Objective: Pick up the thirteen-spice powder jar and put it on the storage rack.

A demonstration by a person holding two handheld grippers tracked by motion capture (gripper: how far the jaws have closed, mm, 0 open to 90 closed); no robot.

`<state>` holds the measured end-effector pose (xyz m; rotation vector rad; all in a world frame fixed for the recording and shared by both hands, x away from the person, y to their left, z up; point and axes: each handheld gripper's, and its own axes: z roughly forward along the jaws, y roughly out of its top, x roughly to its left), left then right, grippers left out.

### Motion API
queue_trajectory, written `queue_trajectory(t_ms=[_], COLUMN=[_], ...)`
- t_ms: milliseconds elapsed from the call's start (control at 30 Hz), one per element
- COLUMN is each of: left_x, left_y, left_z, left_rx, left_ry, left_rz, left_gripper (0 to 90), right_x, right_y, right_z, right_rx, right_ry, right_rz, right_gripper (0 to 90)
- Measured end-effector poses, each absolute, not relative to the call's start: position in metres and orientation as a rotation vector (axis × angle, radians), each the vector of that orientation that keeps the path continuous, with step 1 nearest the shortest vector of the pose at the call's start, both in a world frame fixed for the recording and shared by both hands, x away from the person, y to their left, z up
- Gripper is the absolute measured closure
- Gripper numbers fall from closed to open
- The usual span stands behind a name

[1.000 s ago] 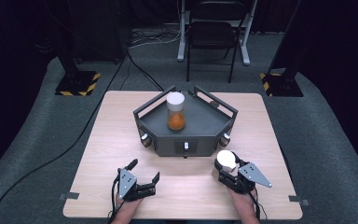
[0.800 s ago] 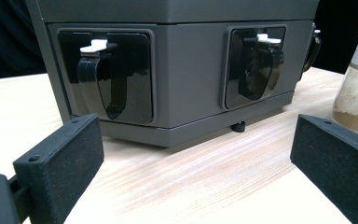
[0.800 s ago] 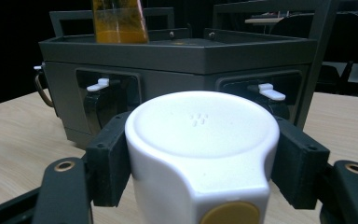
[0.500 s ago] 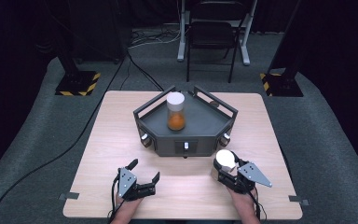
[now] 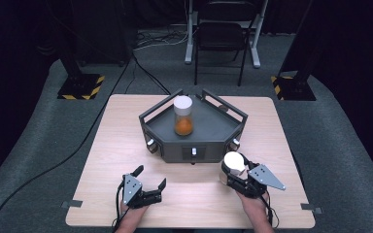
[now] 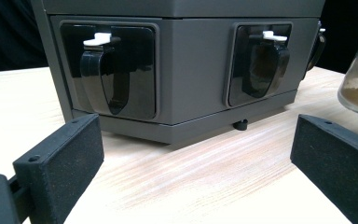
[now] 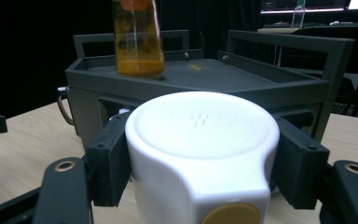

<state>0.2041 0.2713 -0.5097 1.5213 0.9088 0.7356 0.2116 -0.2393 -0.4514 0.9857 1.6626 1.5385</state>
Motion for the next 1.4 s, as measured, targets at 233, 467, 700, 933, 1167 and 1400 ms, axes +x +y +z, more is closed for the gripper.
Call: queue_trajectory(t_ms=[233, 467, 700, 933, 1167, 1400], left_x=[0.203, 0.203, 0.203, 0.203, 0.204, 0.204], left_y=[0.271, 0.271, 0.272, 0.271, 0.272, 0.272], left_z=[-0.510, -0.510, -0.511, -0.510, -0.510, -0.511], left_rx=[1.521, 1.518, 1.514, 1.517, 1.518, 1.515], left_ry=[0.907, 0.905, 0.908, 0.907, 0.907, 0.908], left_rz=[0.743, 0.744, 0.743, 0.747, 0.742, 0.743], left_gripper=[2.4, 2.4, 2.3, 2.1, 2.1, 2.1], right_x=[0.213, 0.216, 0.222, 0.222, 0.222, 0.224], right_y=[-0.237, -0.233, -0.230, -0.232, -0.232, -0.227], right_z=[-0.436, -0.416, -0.404, -0.398, -0.390, -0.382], right_rx=[0.953, 0.938, 0.939, 0.941, 0.936, 0.927], right_ry=[1.661, 1.663, 1.680, 1.674, 1.649, 1.632], right_rz=[1.548, 1.539, 1.527, 1.556, 1.564, 1.576], right_gripper=[29.8, 29.8, 29.8, 29.8, 29.9, 29.9])
